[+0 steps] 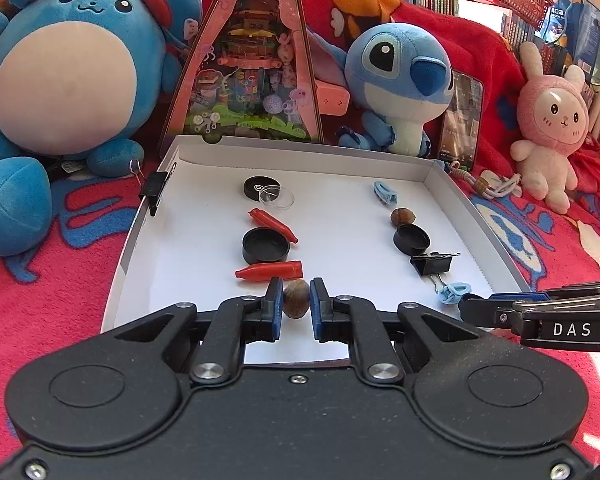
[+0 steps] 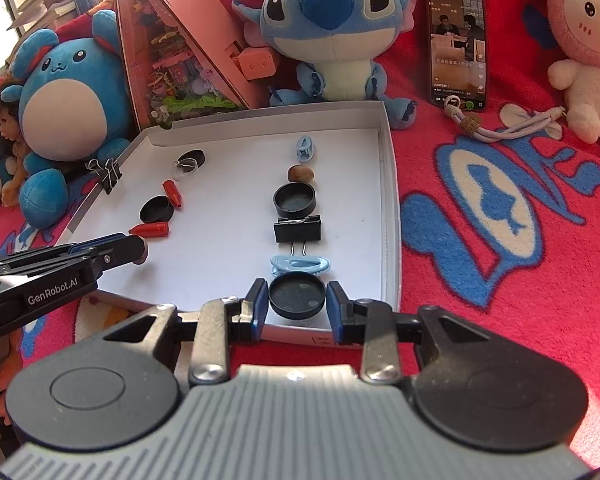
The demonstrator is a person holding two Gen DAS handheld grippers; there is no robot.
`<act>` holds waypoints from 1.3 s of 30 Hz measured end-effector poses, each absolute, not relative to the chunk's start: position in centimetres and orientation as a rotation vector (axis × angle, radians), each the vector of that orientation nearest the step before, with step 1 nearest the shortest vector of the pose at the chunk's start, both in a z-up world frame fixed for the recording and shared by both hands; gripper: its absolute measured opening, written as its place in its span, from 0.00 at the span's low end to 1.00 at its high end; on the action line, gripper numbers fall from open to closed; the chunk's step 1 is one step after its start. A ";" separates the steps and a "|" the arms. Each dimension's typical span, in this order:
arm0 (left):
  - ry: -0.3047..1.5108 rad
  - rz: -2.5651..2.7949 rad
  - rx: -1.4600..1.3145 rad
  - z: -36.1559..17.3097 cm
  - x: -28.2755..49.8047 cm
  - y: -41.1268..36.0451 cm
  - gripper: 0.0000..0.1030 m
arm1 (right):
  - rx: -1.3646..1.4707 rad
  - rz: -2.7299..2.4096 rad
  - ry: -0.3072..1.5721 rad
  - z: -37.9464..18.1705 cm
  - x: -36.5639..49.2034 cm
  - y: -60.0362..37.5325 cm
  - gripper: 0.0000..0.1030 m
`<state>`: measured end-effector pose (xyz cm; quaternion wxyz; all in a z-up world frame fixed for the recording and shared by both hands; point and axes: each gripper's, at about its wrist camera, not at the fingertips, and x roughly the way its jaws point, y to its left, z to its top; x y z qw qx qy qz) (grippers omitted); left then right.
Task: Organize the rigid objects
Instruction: 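Carry the brown nut and black cap into the white box with both tools, then open both tools to drop the nut and cap, then withdraw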
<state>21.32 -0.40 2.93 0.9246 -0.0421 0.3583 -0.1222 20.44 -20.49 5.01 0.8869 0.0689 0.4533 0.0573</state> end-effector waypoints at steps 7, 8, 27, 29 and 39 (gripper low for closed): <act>0.729 -0.236 -0.078 2.6 21.5 -0.6 0.13 | 0.148 0.101 0.942 4.5 21.0 -20.6 0.35; 0.730 -0.235 -0.077 2.5 21.6 -0.6 0.13 | 0.152 0.101 0.937 4.4 20.9 -20.7 0.35; 0.735 -0.219 -0.058 1.8 21.8 -1.1 0.14 | 0.133 0.080 0.899 3.8 20.7 -20.3 0.36; 0.734 -0.219 -0.057 1.8 21.8 -1.1 0.14 | 0.131 0.078 0.897 3.8 20.7 -20.3 0.37; 0.729 -0.216 -0.051 1.7 21.7 -1.2 0.17 | 0.111 0.072 0.890 3.7 20.6 -20.1 0.39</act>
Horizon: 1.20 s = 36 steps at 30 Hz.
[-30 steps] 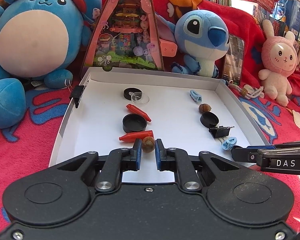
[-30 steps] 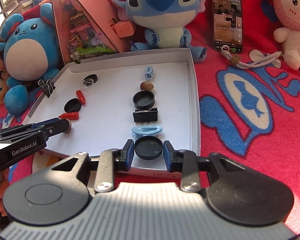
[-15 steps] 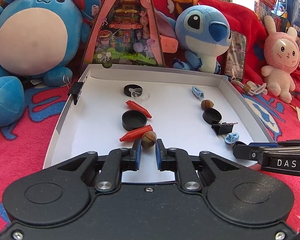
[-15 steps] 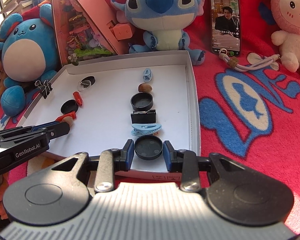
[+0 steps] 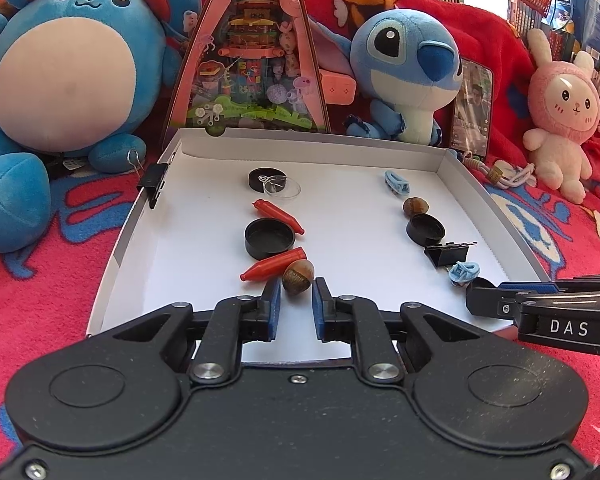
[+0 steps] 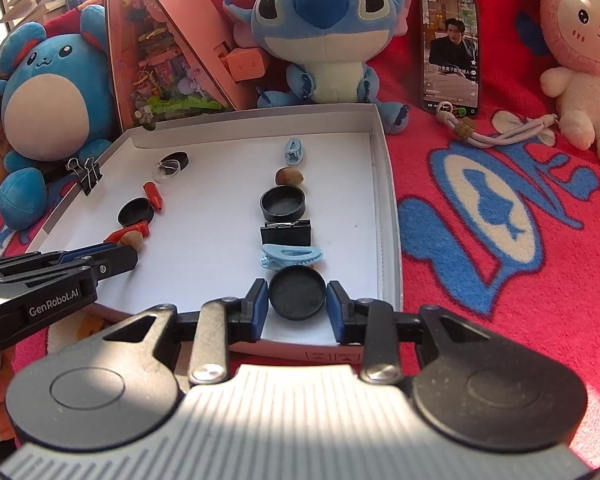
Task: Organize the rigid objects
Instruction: 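Open both tools to drop the nut and cap, then withdraw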
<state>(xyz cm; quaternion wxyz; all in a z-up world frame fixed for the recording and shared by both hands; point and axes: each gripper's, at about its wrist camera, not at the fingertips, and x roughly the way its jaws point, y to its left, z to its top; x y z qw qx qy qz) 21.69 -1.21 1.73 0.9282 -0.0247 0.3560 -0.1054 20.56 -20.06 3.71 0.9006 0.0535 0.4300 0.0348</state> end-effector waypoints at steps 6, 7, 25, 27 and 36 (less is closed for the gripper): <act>0.724 -0.211 -0.045 1.8 21.5 -1.2 0.26 | 0.109 0.071 0.892 3.7 20.6 -20.0 0.39; 0.723 -0.209 -0.044 1.8 21.5 -1.2 0.28 | 0.108 0.070 0.892 3.7 20.6 -20.0 0.39; 0.715 -0.207 -0.034 1.7 21.3 -1.3 0.41 | 0.096 0.067 0.886 3.7 20.7 -20.1 0.52; 0.715 -0.207 -0.034 1.7 21.4 -1.3 0.42 | 0.092 0.065 0.884 3.7 20.6 -20.1 0.53; 0.712 -0.207 -0.033 1.8 21.2 -1.3 0.47 | 0.089 0.064 0.881 3.6 20.6 -20.1 0.57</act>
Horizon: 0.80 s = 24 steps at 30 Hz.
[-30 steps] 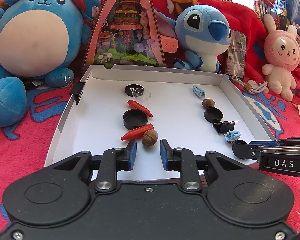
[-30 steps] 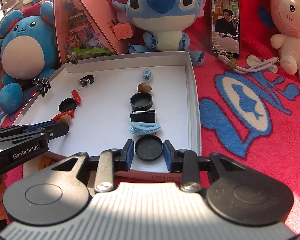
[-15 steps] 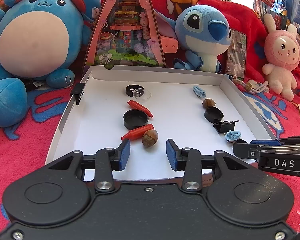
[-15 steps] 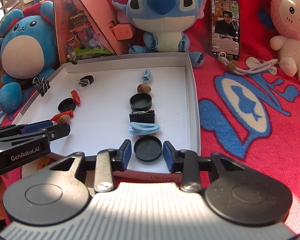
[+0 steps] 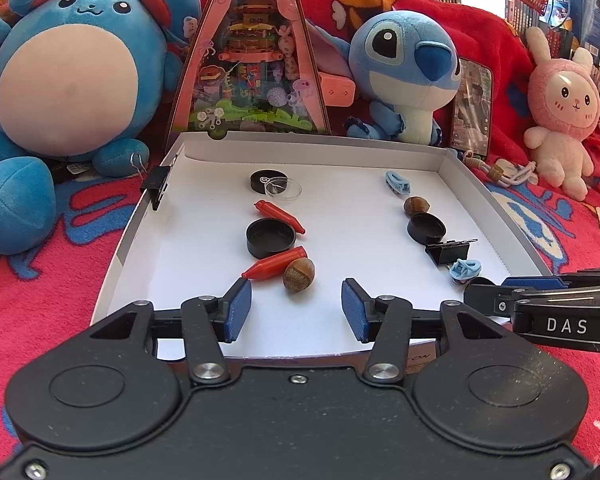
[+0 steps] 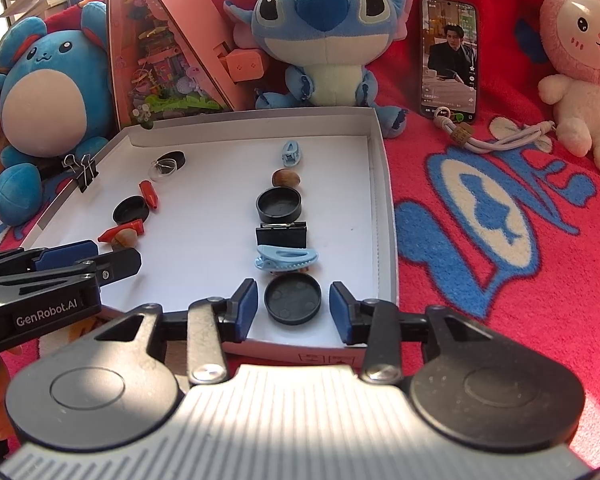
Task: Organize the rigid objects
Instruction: 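Open both tools to drop the nut and cap, then withdraw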
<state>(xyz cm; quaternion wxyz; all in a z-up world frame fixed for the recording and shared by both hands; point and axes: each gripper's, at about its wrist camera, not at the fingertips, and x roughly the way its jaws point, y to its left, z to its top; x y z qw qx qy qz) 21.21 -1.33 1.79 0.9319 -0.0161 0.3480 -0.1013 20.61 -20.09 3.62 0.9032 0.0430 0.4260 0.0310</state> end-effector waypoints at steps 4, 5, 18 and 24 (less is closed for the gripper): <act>0.708 -0.211 -0.034 1.9 21.0 -1.4 0.49 | 0.083 0.067 0.877 3.8 20.5 -20.1 0.59; 0.706 -0.212 -0.033 2.0 21.0 -1.4 0.49 | 0.080 0.067 0.875 3.8 20.4 -20.0 0.60; 0.676 -0.215 -0.025 2.6 20.2 -1.4 0.54 | 0.024 0.071 0.838 4.5 19.5 -19.3 0.66; 0.658 -0.216 -0.030 3.0 19.8 -1.2 0.60 | 0.017 0.068 0.819 4.7 19.1 -19.2 0.71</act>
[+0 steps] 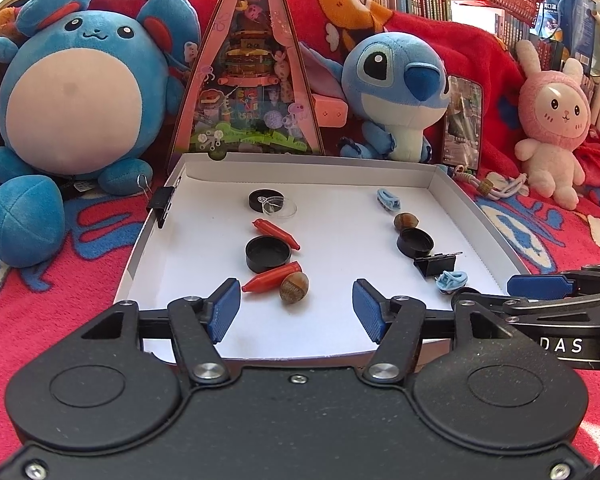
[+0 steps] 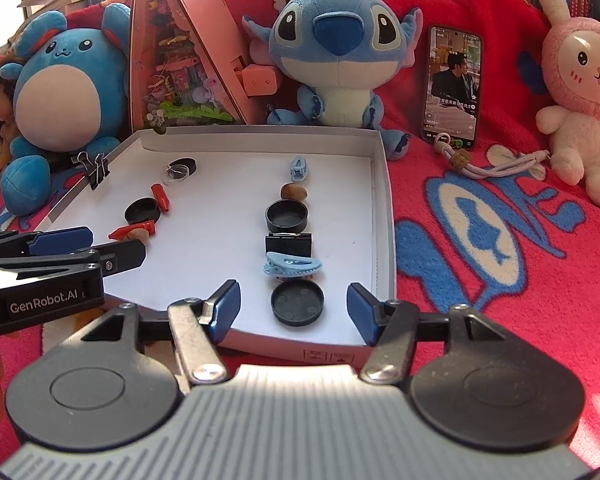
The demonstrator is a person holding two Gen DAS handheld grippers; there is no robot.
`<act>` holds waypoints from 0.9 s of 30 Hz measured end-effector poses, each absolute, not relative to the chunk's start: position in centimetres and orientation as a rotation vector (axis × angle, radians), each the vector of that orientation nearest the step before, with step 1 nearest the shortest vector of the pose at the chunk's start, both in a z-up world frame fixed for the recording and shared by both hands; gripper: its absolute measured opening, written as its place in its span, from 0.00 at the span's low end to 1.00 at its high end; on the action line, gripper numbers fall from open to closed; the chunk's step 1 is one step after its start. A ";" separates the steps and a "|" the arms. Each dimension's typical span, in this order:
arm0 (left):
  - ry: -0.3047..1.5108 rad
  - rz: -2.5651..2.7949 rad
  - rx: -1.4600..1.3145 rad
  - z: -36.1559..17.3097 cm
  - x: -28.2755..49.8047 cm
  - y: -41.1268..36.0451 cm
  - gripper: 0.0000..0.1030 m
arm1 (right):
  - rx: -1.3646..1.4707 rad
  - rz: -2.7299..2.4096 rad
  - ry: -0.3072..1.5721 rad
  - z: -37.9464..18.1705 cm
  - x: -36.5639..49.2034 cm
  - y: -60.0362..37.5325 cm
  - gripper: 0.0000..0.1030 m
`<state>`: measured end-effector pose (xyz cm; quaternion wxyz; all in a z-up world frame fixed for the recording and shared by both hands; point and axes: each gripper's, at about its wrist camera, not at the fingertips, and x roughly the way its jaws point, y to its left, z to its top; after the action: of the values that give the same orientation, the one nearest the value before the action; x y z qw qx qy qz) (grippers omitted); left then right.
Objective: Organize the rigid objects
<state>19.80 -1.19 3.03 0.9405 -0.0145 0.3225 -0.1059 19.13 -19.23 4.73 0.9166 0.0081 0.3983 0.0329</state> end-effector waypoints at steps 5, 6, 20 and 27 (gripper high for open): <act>0.636 -0.208 -0.027 3.4 19.3 -1.1 0.71 | 0.008 0.058 0.787 5.1 18.7 -19.1 0.76; 0.628 -0.205 -0.023 3.5 19.2 -1.1 0.74 | 0.006 0.057 0.781 5.2 18.6 -19.1 0.77; 0.576 -0.178 -0.002 4.9 17.1 -0.5 0.82 | 0.007 0.011 0.681 6.2 17.3 -19.7 0.91; 0.572 -0.172 -0.014 5.3 16.3 0.0 0.83 | -0.002 -0.002 0.637 6.8 16.5 -19.8 0.97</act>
<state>16.28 -0.02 5.29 0.9557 -0.0068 0.2819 -0.0845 16.46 -19.82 6.76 0.9497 -0.0008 0.3131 -0.0008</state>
